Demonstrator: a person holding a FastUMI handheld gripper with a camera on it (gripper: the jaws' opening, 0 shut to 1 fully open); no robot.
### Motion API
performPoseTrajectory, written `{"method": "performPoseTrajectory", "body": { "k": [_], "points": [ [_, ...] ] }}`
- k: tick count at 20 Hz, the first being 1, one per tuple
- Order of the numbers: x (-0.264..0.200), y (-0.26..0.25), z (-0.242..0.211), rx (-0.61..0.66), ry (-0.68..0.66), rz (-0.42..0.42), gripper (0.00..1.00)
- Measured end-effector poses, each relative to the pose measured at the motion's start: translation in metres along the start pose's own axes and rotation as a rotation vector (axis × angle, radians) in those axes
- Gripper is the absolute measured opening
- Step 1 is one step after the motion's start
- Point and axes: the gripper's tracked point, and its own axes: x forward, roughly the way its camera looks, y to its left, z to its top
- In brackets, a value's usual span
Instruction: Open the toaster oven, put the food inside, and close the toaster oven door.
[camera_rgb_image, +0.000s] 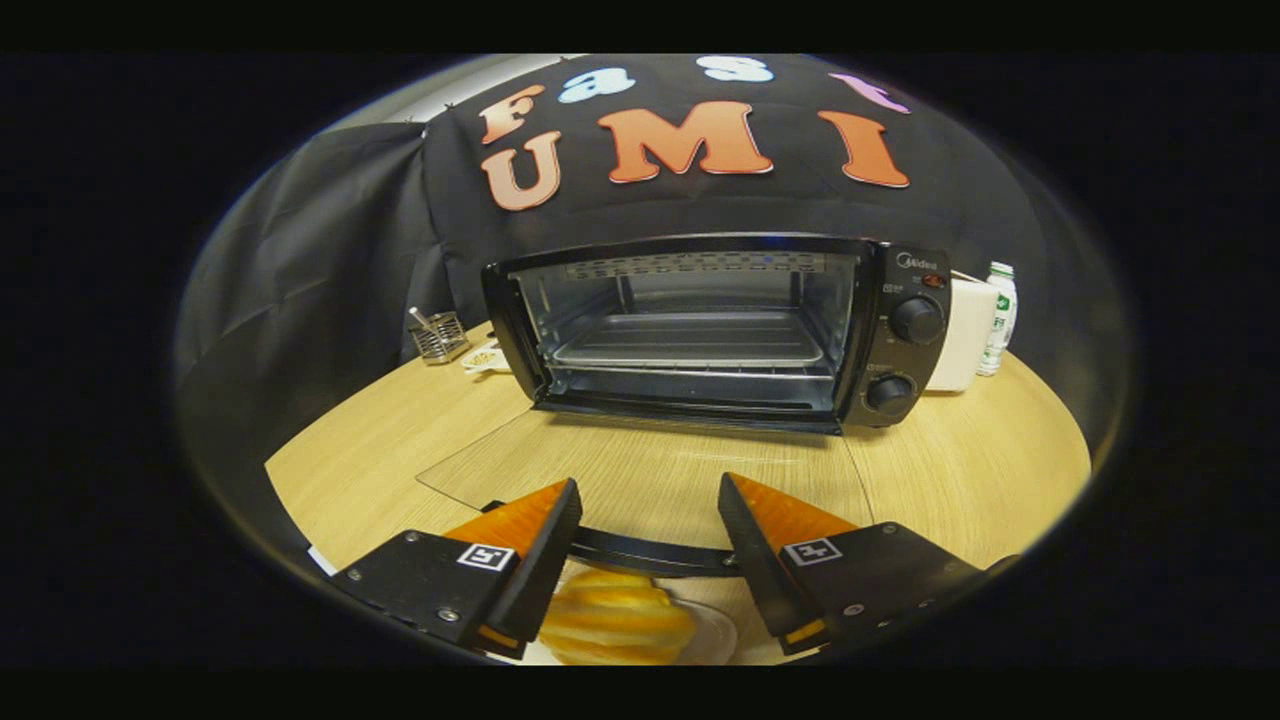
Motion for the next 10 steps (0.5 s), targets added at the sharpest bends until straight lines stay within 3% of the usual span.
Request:
{"method": "performPoseTrajectory", "body": {
  "k": [10],
  "points": [
    [-0.0075,-0.0029,0.0074,-0.046,-0.036,-0.020,0.78]
  ]
}}
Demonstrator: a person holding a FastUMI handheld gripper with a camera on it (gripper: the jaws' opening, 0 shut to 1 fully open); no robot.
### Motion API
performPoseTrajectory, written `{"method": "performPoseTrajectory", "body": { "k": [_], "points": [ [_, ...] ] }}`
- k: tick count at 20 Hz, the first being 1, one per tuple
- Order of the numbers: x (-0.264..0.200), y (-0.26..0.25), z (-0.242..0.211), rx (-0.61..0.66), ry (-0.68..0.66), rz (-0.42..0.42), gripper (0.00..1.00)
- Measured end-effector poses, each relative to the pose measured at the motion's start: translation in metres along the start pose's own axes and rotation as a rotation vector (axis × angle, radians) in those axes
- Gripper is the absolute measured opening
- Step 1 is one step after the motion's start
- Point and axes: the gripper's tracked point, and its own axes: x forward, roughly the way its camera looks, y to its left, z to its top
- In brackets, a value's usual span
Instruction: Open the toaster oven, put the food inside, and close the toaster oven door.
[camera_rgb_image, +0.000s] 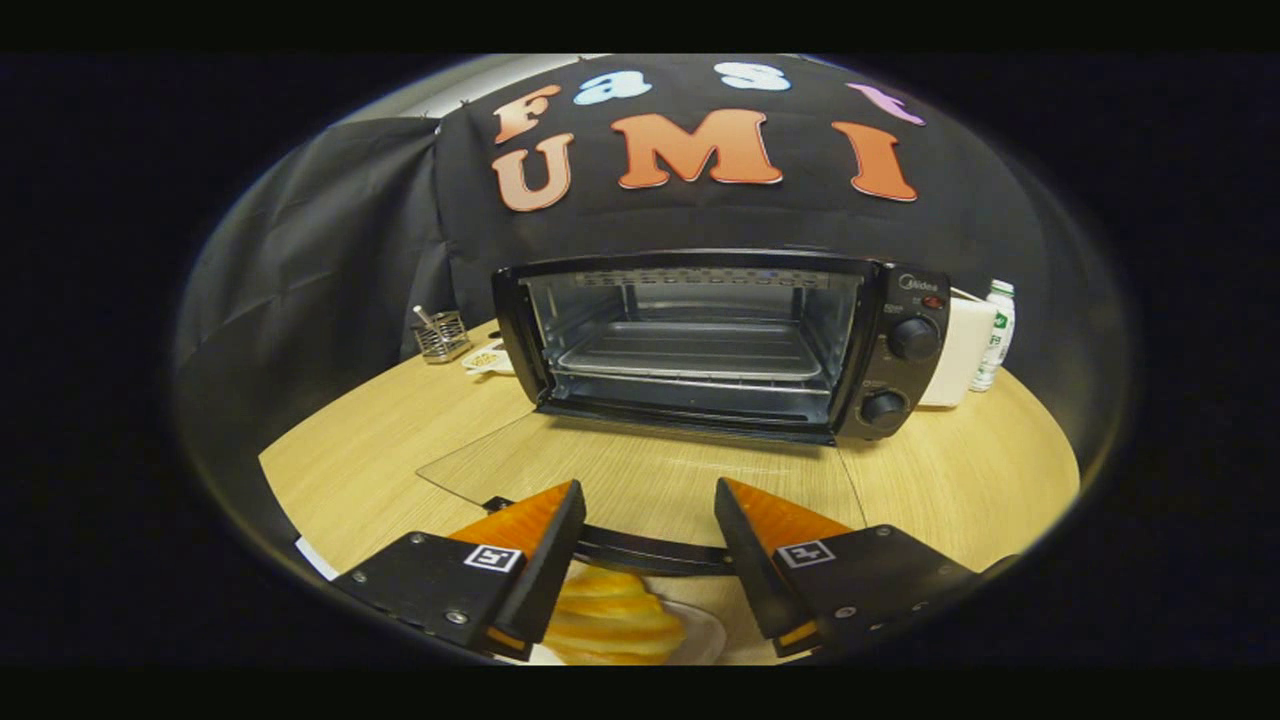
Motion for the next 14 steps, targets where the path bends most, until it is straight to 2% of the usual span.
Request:
{"method": "performPoseTrajectory", "body": {
  "k": [7,10,14],
  "points": [
    [-0.012,-0.010,-0.001,0.013,0.005,-0.013,0.81],
    [-0.028,-0.009,-0.002,0.051,0.013,0.009,0.81],
    [-0.058,0.011,-0.014,0.011,0.038,0.073,0.83]
  ]
}}
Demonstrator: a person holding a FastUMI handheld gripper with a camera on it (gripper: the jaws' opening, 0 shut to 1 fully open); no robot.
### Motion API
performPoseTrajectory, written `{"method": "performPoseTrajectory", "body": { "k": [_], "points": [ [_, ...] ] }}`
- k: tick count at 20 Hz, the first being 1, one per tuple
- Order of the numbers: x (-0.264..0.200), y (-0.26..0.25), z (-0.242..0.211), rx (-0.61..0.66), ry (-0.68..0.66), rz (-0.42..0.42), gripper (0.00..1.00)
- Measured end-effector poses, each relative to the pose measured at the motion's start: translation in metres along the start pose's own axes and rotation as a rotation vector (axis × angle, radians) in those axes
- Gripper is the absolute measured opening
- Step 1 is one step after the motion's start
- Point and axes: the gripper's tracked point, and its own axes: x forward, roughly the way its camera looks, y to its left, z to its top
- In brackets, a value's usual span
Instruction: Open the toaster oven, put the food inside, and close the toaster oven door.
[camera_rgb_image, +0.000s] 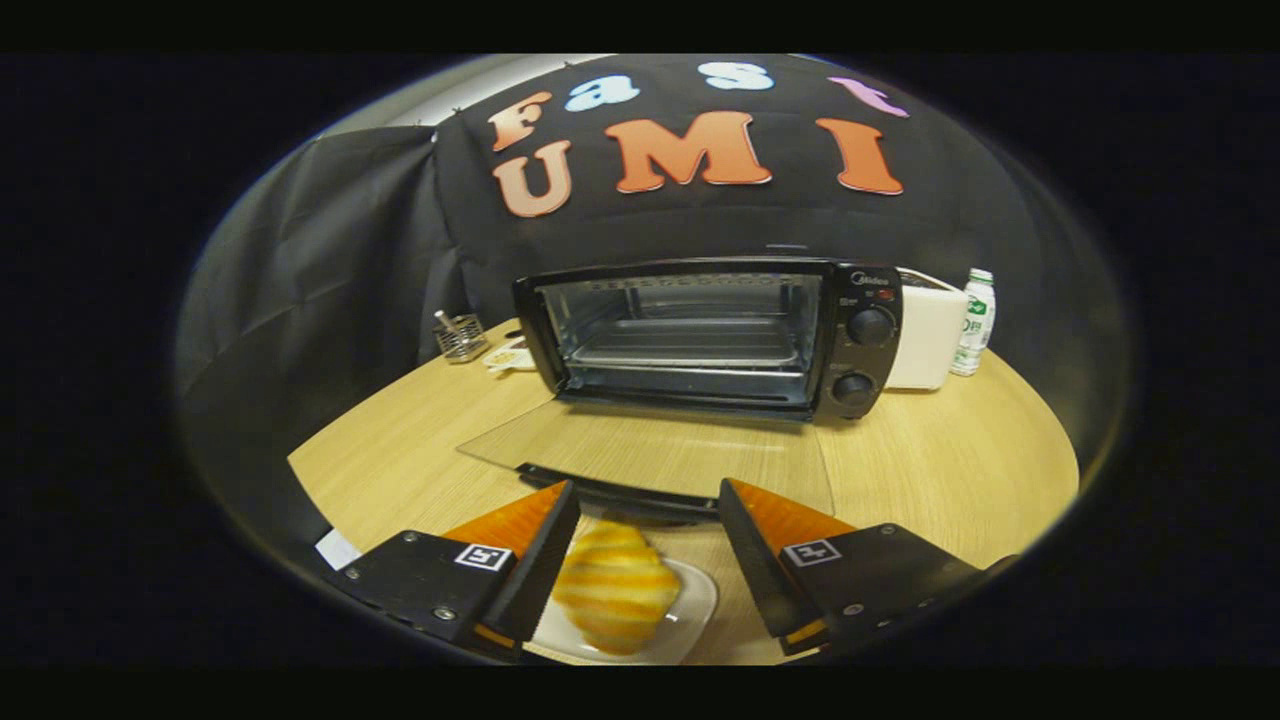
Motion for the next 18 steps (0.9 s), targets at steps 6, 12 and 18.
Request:
{"method": "performPoseTrajectory", "body": {
  "k": [6,12,18],
  "points": [
    [-0.025,0.014,-0.020,-0.058,0.057,0.017,0.92],
    [-0.028,0.005,-0.076,-0.088,0.182,-0.071,0.97],
    [-0.021,0.008,-0.089,-0.102,0.222,-0.102,0.98]
  ]
}}
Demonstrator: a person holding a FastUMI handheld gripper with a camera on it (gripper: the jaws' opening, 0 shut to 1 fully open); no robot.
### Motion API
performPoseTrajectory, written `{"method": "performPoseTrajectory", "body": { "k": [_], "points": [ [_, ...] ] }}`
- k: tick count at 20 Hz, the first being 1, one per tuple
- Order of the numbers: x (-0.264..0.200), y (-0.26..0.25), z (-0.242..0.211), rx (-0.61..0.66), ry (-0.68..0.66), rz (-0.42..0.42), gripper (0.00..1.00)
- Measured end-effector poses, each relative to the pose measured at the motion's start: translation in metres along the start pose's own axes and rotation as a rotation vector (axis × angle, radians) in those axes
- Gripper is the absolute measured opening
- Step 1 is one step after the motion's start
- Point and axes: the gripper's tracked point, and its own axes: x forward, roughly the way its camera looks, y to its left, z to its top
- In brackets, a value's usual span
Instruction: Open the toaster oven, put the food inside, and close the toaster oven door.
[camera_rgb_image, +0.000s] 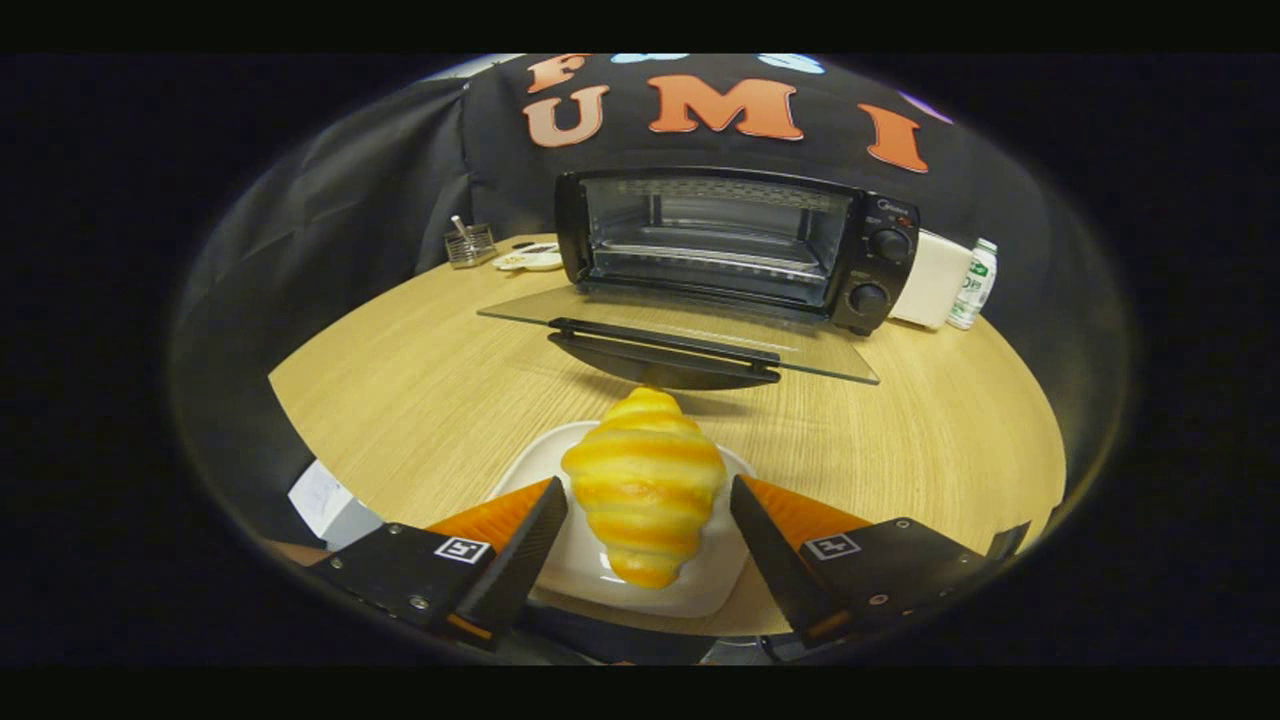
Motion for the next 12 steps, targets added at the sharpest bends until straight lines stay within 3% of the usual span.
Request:
{"method": "performPoseTrajectory", "body": {
  "k": [3,8,12],
  "points": [
    [0.004,0.006,-0.007,-0.011,0.019,0.006,0.98],
    [0.001,0.006,-0.012,0.022,0.027,0.029,0.77],
    [-0.009,0.007,-0.011,0.052,0.011,0.079,0.71]
  ]
}}
